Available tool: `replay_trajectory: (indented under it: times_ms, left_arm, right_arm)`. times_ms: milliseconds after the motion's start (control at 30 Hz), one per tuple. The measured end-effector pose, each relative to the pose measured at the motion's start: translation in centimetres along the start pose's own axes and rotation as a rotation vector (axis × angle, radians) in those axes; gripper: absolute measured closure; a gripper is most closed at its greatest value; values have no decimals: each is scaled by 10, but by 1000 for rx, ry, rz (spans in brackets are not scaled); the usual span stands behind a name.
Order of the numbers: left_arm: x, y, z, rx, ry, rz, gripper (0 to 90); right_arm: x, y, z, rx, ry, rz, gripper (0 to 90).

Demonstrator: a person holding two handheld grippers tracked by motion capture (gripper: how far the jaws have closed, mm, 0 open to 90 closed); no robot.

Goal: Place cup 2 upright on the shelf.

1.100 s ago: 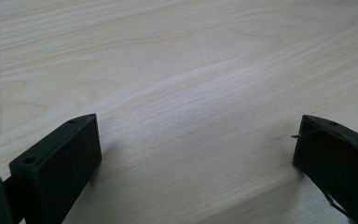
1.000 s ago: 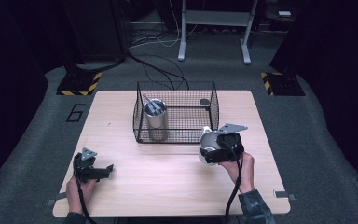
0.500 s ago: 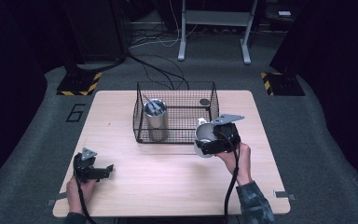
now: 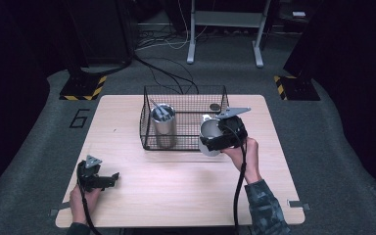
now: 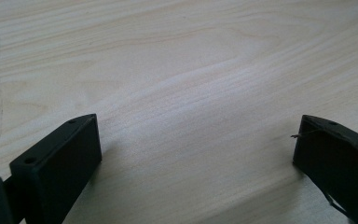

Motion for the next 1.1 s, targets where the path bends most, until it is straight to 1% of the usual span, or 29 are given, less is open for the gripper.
replay_trajectory:
  times_ms: [33,100,133,200,233,267,333,367,500,533,567,600,633,700,733,767,800,867,967,1033,1100]
  left_arm:
    - [0,0,0,-2,2,-1,7]
    - [0,0,0,-3,2,-2,7]
    - [0,0,0,6,2,5,7]
    - [0,0,0,5,1,5,7]
    - [0,0,0,5,2,4,7]
    - [0,0,0,5,2,4,7]
    - [0,0,0,5,2,4,7]
    - [0,0,0,5,1,4,7]
    - [0,0,0,5,1,5,7]
    - [0,0,0,-2,4,-3,7]
    - [0,0,0,-2,3,-3,7]
    - [0,0,0,-3,3,-3,7]
    - [0,0,0,-1,2,-1,7]
    - [0,0,0,-3,2,-2,7]
    - [0,0,0,-4,4,-3,7]
    - [0,0,0,0,0,0,7]
    - [0,0,0,-1,1,0,7]
    - [1,0,0,-4,4,-3,7]
    - [1,0,0,-4,4,-3,7]
    - [1,0,0,-4,4,-3,7]
    - [1,0,0,-4,4,-4,7]
  right_arm:
    - [-2,2,-3,-1,-7,2,55]
    - [-4,5,-6,1,-3,4,55]
    - [-6,6,-7,9,-12,6,55]
    - [-7,9,-8,18,2,6,55]
    - [-9,10,-10,11,-10,4,55]
    - [-9,11,-11,24,4,5,55]
    - [-10,13,-14,17,-4,3,55]
    - [-10,14,-15,23,13,6,55]
    - [-14,17,-20,22,-3,6,55]
    - [-14,18,-22,19,5,9,55]
    - [-15,18,-23,29,0,7,55]
    - [-14,19,-25,21,14,7,55]
    - [-15,20,-26,19,0,4,55]
    - [-16,21,-30,23,-4,5,55]
    - [-15,23,-32,17,8,9,55]
    - [-16,24,-33,24,-3,8,55]
    - [-17,25,-34,26,-4,9,55]
    - [-17,28,-37,25,1,12,55]
    - [-19,32,-41,34,-8,11,55]
    - [-19,36,-44,39,1,13,55]
    - [-20,38,-46,38,0,13,55]
Point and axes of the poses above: each handheld gripper's, and its own axes: y roughly forward along the jaws, z roughly out of its underside, x roughly to its left, the point moved 6 cm from there along y, roughly forward along the jaws, and after that the axes turned 9 degrees about y, right-handed, at the moved point
